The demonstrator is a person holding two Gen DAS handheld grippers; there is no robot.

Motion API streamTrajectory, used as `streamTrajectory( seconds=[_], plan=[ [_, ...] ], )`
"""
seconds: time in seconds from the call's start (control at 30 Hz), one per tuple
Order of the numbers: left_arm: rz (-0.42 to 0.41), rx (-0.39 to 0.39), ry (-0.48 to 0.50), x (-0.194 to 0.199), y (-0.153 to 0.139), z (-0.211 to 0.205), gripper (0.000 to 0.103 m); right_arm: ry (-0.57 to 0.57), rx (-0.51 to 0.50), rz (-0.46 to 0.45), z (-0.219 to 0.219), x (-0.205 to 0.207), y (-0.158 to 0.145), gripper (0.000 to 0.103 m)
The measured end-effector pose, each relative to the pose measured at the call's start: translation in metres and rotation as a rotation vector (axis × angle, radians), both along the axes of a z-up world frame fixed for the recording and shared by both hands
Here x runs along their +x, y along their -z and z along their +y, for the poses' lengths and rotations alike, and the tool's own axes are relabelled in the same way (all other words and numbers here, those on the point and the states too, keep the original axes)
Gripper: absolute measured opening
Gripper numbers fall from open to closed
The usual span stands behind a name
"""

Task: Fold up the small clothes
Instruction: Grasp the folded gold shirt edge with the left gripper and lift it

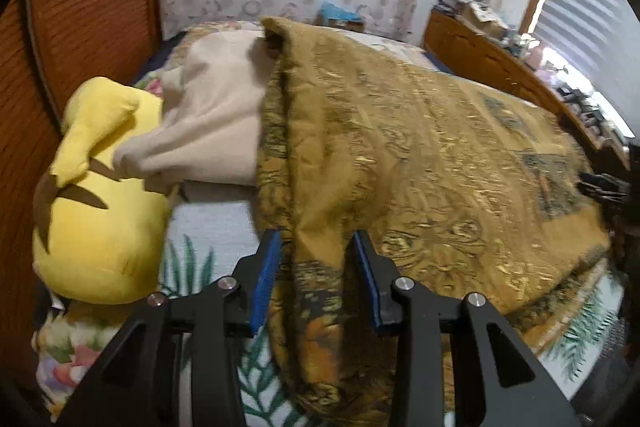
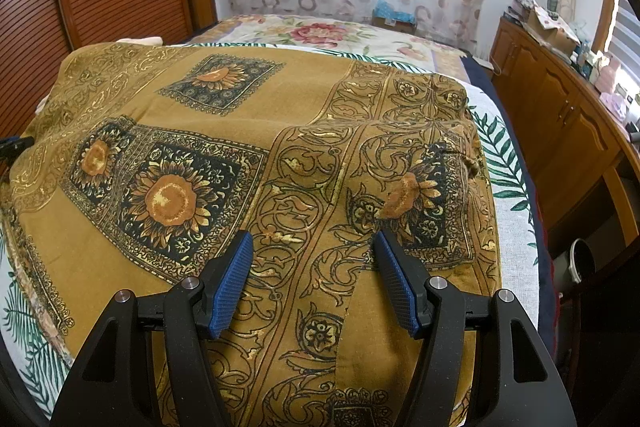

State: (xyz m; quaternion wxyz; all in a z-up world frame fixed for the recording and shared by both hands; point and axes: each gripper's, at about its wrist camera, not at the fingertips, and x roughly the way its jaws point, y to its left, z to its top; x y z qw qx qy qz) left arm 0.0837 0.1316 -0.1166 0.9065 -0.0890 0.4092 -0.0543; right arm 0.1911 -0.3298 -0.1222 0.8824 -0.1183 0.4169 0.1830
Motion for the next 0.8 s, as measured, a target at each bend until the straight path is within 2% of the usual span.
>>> streamTrajectory(
  seconds=[0.03, 0.1, 0.43, 0.5, 0.53, 0.6, 0.67, 0.8],
  plan=[
    [-0.003, -0.019, 0.012, 0.000, -0.001, 0.000, 0.015, 0.000, 0.000, 0.000, 0.000, 0.000, 0.000, 0.064],
    [-0.013, -0.035, 0.042, -0.001, -0.004, -0.003, 0.003, 0.000, 0.000, 0.000, 0.000, 0.000, 0.000, 0.064],
    [-0.154, -0.012, 0.077, -0.013, -0.051, -0.026, 0.001, 0.000, 0.000, 0.000, 0.000, 0.000, 0.000, 0.065],
    [-0.140, 0.016, 0.049, -0.010, -0.054, -0.022, 0.002, 0.000, 0.000, 0.000, 0.000, 0.000, 0.000, 0.065],
    [-0.127, 0.042, 0.039, -0.009, -0.053, -0.026, 0.007, 0.000, 0.000, 0.000, 0.000, 0.000, 0.000, 0.065],
    [-0.085, 0.122, 0.002, -0.004, -0.046, -0.023, 0.013, 0.000, 0.000, 0.000, 0.000, 0.000, 0.000, 0.065],
    [-0.041, 0.150, -0.016, 0.000, -0.034, -0.020, 0.021, 0.000, 0.000, 0.000, 0.000, 0.000, 0.000, 0.065],
    [0.013, 0.189, -0.043, 0.006, -0.012, -0.015, 0.030, 0.000, 0.000, 0.000, 0.000, 0.000, 0.000, 0.065]
  ],
)
